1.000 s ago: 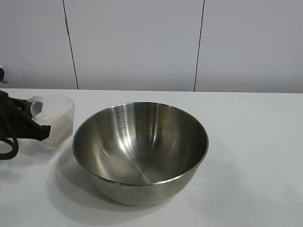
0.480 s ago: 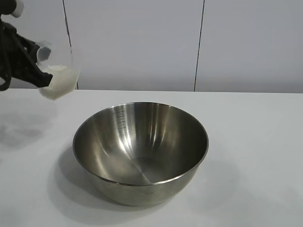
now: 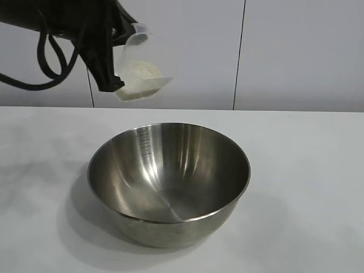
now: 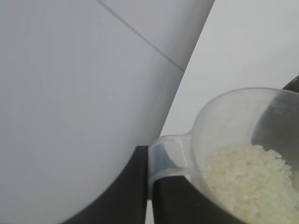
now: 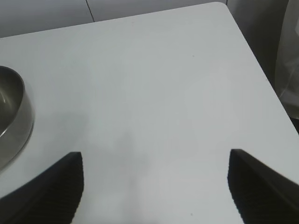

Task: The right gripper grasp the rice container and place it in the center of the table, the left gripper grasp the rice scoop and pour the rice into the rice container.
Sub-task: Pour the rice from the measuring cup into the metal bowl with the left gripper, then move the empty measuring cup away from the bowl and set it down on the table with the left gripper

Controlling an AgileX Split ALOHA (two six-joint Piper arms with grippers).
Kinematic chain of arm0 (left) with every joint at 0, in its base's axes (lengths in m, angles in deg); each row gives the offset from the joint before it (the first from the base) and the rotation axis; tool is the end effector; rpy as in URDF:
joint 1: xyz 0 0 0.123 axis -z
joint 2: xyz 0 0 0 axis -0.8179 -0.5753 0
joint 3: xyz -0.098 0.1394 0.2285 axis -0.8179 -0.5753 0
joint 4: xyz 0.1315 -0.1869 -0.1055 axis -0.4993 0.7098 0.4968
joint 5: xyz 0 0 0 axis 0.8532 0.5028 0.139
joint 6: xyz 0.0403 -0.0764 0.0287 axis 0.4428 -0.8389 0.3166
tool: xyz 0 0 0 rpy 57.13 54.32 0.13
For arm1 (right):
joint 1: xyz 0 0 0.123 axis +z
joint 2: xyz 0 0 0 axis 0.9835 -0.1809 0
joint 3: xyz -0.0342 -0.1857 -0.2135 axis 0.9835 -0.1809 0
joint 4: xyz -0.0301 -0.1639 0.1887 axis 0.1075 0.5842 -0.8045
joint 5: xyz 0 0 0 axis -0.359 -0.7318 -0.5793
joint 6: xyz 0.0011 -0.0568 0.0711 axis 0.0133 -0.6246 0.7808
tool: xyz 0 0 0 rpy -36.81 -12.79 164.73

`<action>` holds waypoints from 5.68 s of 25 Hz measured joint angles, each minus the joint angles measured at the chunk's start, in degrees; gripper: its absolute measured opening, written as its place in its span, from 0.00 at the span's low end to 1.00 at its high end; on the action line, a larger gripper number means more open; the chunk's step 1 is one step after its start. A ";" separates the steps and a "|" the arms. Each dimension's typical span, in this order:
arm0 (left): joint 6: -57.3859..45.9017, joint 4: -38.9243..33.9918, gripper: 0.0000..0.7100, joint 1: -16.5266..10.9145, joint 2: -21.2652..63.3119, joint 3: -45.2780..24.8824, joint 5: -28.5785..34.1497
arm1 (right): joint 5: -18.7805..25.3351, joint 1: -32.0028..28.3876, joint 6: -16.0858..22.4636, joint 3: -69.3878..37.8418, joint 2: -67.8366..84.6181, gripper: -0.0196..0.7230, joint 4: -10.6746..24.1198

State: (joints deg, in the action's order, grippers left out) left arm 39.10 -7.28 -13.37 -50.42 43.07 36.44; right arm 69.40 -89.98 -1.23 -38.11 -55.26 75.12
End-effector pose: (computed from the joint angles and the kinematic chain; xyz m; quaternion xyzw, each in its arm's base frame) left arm 0.2681 -0.2445 0.2271 0.7374 0.4120 0.1427 0.5160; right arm -0.0047 0.0039 0.2677 0.0773 0.8576 -0.0275 0.5078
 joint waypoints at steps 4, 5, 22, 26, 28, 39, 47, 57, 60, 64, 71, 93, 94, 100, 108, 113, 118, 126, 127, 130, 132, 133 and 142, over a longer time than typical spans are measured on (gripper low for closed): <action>17.85 -4.35 0.01 0.40 -3.45 0.00 -0.90 | 0.00 0.00 0.00 0.00 0.00 0.80 0.00; 22.03 -4.86 0.01 0.40 -4.04 0.00 -0.90 | 0.00 0.00 0.00 0.00 0.00 0.80 0.00; 59.50 -5.82 0.01 0.40 -5.36 0.00 -8.93 | -0.02 2.45 0.00 0.00 0.00 0.80 -0.03; 59.88 -5.76 0.01 0.40 -5.36 0.00 -9.10 | -0.02 3.81 0.00 0.00 0.00 0.80 -0.03; 59.42 -5.65 0.01 0.40 -5.36 0.00 -9.12 | -0.02 3.81 0.00 0.00 0.00 0.80 -0.03; 68.99 -8.39 0.01 0.40 -5.36 0.00 -9.12 | -0.02 3.81 0.00 0.00 0.00 0.80 -0.03; 62.83 -7.72 0.01 0.40 -5.36 0.00 -9.12 | -0.02 3.81 0.00 0.00 0.00 0.80 -0.03; 4.22 6.31 0.01 0.40 -5.36 0.00 -22.59 | -0.02 3.81 0.00 0.00 0.00 0.80 -0.03; -15.81 12.34 0.01 0.40 -5.36 0.00 -29.46 | -0.02 3.81 0.00 0.00 0.00 0.80 -0.03; -35.89 18.22 0.01 0.40 -5.36 0.00 -32.87 | -0.02 3.81 0.00 0.00 0.00 0.80 -0.03; -50.67 18.71 0.01 0.40 -3.17 -0.35 -33.01 | -0.02 3.81 0.00 0.00 0.00 0.80 -0.03; -58.42 23.64 0.01 -23.44 6.25 -35.66 -52.40 | -0.02 3.81 0.00 0.00 0.00 0.80 -0.03; -59.12 23.64 0.01 -24.10 4.63 -36.72 -52.45 | -0.02 3.81 0.00 0.00 0.00 0.80 -0.03; -61.07 22.44 0.01 -24.63 -4.63 -38.33 -52.40 | -0.02 3.81 0.00 0.00 0.00 0.80 -0.03; -61.14 23.06 0.01 -24.69 -12.07 -37.03 -52.56 | -0.02 3.81 0.00 0.00 0.00 0.80 -0.03; -61.27 23.06 0.01 -24.69 -14.01 -34.77 -52.64 | -0.02 3.81 0.00 0.00 0.00 0.80 -0.03; -61.27 23.06 0.01 -24.69 -14.01 -34.27 -52.90 | -0.02 3.81 0.00 0.00 0.00 0.80 -0.03; -61.27 22.14 0.01 -24.69 -15.24 -34.27 -53.39 | -0.02 3.81 0.00 0.00 0.00 0.80 -0.03; -61.27 22.10 0.01 -24.69 -16.11 -34.27 -53.48 | -0.02 3.81 0.00 0.00 0.00 0.80 -0.03; -61.27 21.91 0.01 -24.69 -18.84 -34.27 -53.48 | -0.08 3.81 0.00 0.00 0.00 0.80 -0.03; -61.27 21.91 0.01 -24.69 -19.46 -34.27 -53.48 | -0.02 3.81 0.00 0.00 0.00 0.80 -0.03; -61.27 21.91 0.01 -24.69 -19.76 -34.27 -53.48 | -0.02 3.81 0.00 0.00 0.00 0.80 -0.03; -61.27 21.72 0.23 -24.69 -21.95 -35.16 -53.71 | -0.02 3.81 0.00 0.00 0.00 0.80 -0.03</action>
State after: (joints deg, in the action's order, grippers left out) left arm -22.17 14.45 -38.06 -72.36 7.91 -17.26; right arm 69.37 -86.17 -1.23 -38.11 -55.26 75.09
